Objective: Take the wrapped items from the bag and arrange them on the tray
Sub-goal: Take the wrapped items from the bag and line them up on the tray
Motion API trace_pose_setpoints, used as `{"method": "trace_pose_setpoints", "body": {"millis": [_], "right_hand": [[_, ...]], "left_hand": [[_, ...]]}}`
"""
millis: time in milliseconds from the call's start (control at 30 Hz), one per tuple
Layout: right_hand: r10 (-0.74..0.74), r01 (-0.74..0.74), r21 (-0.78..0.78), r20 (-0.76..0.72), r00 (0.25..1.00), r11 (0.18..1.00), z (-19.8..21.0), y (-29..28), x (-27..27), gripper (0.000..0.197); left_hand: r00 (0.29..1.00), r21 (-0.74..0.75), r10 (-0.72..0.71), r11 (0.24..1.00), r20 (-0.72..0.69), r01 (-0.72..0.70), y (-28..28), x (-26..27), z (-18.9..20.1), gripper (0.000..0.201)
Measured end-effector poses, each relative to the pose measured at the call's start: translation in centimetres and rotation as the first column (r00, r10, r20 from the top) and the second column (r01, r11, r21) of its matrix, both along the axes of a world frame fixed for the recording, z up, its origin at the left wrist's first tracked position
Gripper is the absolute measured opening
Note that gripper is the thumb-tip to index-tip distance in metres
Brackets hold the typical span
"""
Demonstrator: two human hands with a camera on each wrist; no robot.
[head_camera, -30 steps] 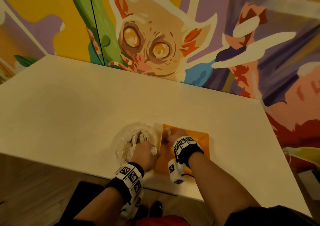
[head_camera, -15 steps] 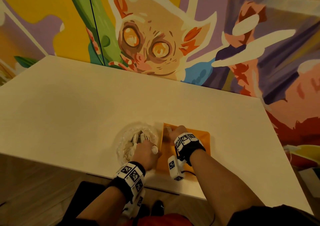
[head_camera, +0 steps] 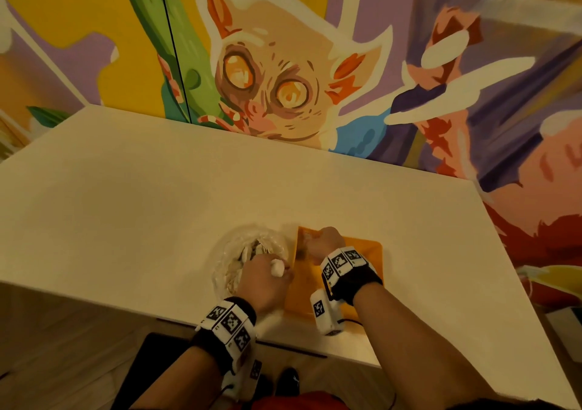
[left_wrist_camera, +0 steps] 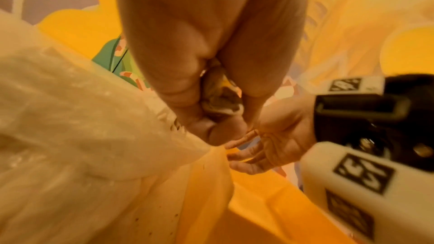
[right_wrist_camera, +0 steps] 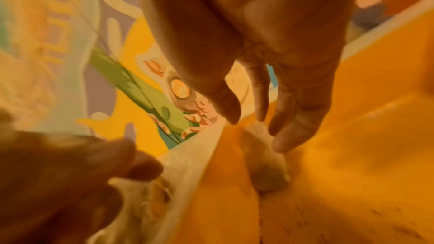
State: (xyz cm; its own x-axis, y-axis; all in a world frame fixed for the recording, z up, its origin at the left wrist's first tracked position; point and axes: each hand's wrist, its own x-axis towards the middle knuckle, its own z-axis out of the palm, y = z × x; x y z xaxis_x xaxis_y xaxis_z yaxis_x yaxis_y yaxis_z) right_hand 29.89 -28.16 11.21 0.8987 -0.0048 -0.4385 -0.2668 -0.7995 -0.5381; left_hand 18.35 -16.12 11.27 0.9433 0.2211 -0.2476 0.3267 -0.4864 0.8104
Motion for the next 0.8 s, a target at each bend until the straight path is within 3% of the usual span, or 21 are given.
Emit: {"method": "trace_pose_setpoints", "body": {"millis": [67, 200, 267, 367, 433, 567, 733, 800], "right_hand": [[0.055, -0.063, 0.099, 0.079, 0.995, 0.993, 0.8, 0.1, -0.6, 0.017], [0.183, -0.195, 0.433, 0.069, 0.981, 0.88, 3.0, 0.0, -2.9, 0.009], [0.254, -0.261, 0.49, 0.082, 0.964, 0.831, 3.9, 0.0, -4.3, 0.006], [0.266, -0.295, 0.514, 0.132, 0.955, 0.805, 3.6, -0.2, -5.1, 0.022], [0.241, -0.299, 0.526, 0.176, 0.954, 0.796, 3.2, -0.1, -5.3, 0.025], [0.234, -0.334, 0.506, 0.252, 0.939, 0.796, 2.5, 0.2, -5.6, 0.013], [0.125, -0.248, 0.568, 0.246, 0.961, 0.785, 1.7, 0.4, -5.4, 0.006], [0.045, -0.184, 0.601, 0.239, 0.97, 0.778, 1.7, 0.3, -5.2, 0.009]], "left_hand": [[0.996, -0.173, 0.084, 0.982, 0.021, -0.08, 0.2, -0.2, 1.0, 0.003], [0.987, -0.469, 0.159, 0.873, 0.016, -0.133, 1.1, -0.2, 2.2, 0.011], [0.99, -0.537, 0.137, 0.838, 0.026, -0.102, 1.4, -0.4, 2.6, 0.013], [0.993, -0.601, 0.112, 0.795, 0.024, -0.075, 1.7, -0.6, 2.5, 0.023], [0.993, -0.621, 0.115, 0.78, 0.015, -0.081, 1.8, -0.7, 2.3, 0.033], [0.996, -0.56, 0.07, 0.828, 0.063, -0.023, 1.7, -0.8, 2.5, 0.035], [0.995, -0.474, 0.039, 0.88, 0.097, 0.012, 1.9, -0.8, 2.2, 0.019], [0.995, -0.489, 0.079, 0.871, 0.056, -0.042, 2.0, -0.7, 1.9, 0.014]]}}
